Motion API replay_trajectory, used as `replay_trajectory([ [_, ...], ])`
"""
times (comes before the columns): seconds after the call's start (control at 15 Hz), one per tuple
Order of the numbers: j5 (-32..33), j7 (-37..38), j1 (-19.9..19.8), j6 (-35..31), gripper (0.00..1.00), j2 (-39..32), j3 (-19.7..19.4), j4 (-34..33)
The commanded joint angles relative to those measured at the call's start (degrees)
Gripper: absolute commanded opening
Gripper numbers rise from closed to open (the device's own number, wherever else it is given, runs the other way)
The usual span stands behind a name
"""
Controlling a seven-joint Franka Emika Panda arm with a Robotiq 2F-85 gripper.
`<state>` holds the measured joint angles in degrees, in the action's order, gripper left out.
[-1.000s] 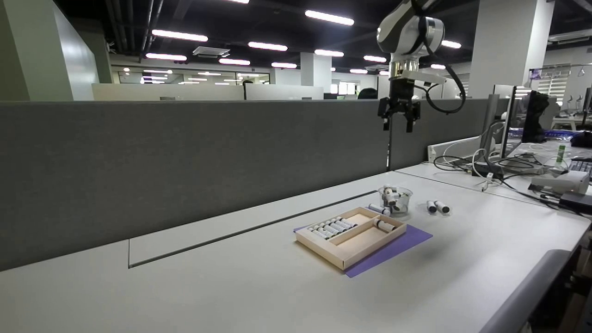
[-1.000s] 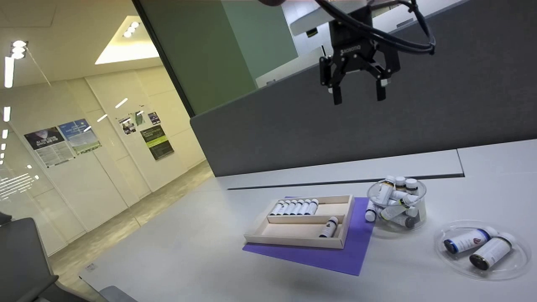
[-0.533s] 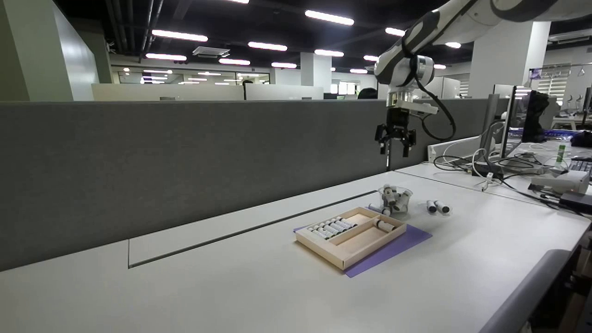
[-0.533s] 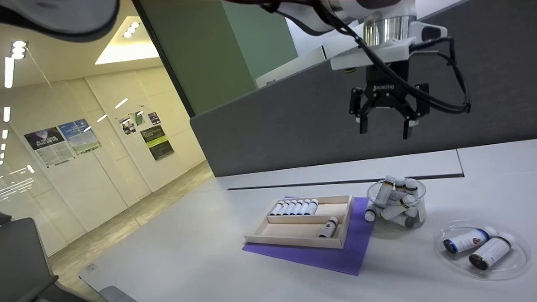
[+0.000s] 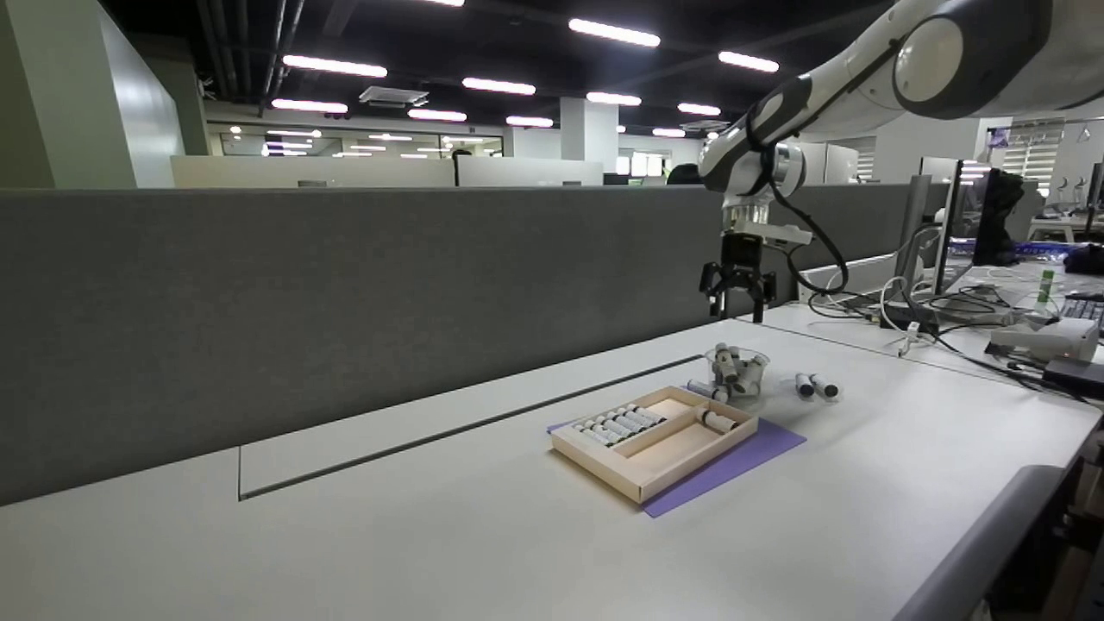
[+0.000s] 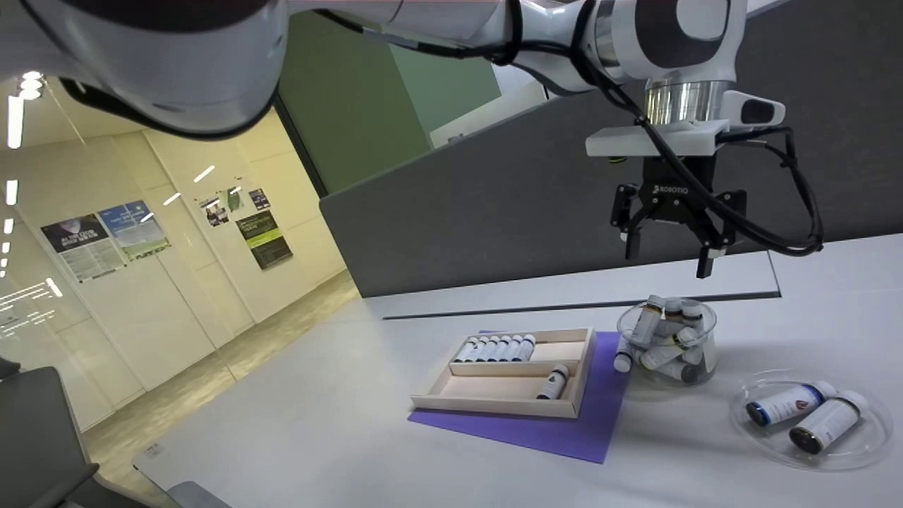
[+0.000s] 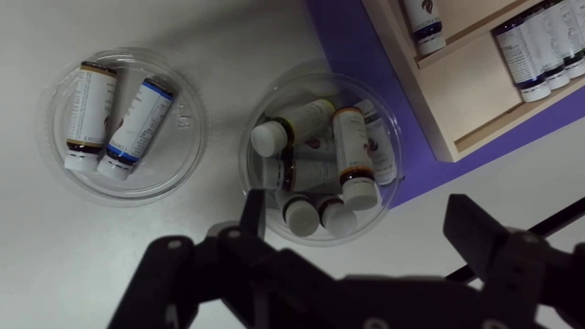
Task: Move a bottle from the container to the tray
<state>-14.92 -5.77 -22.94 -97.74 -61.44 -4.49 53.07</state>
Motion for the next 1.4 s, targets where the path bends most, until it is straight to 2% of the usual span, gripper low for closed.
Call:
replay_trajectory([
  [0.0, -0.2, 3.6, -1.1, 3.5, 1.0, -4.6, 1.2, -7.5],
  [0.73, 2.9, 8.7, 0.6, 7.1, 1.0, -12.7, 0.4, -16.4],
  [0.87, 2.9, 8.9, 1.4, 7.0, 1.0, -13.1, -0.5, -16.4],
  [0.93, 3.1, 8.8, 1.6, 6.9, 0.75, -13.4, -0.6, -16.8],
  [1.0, 3.3, 8.8, 1.8, 6.8, 0.75, -13.7, -0.7, -17.0],
  [1.2, 3.3, 9.3, 2.1, 7.1, 0.49, -13.9, -0.7, -17.6],
  [1.33, 3.3, 9.8, 2.2, 7.5, 0.35, -13.7, -0.7, -18.0],
])
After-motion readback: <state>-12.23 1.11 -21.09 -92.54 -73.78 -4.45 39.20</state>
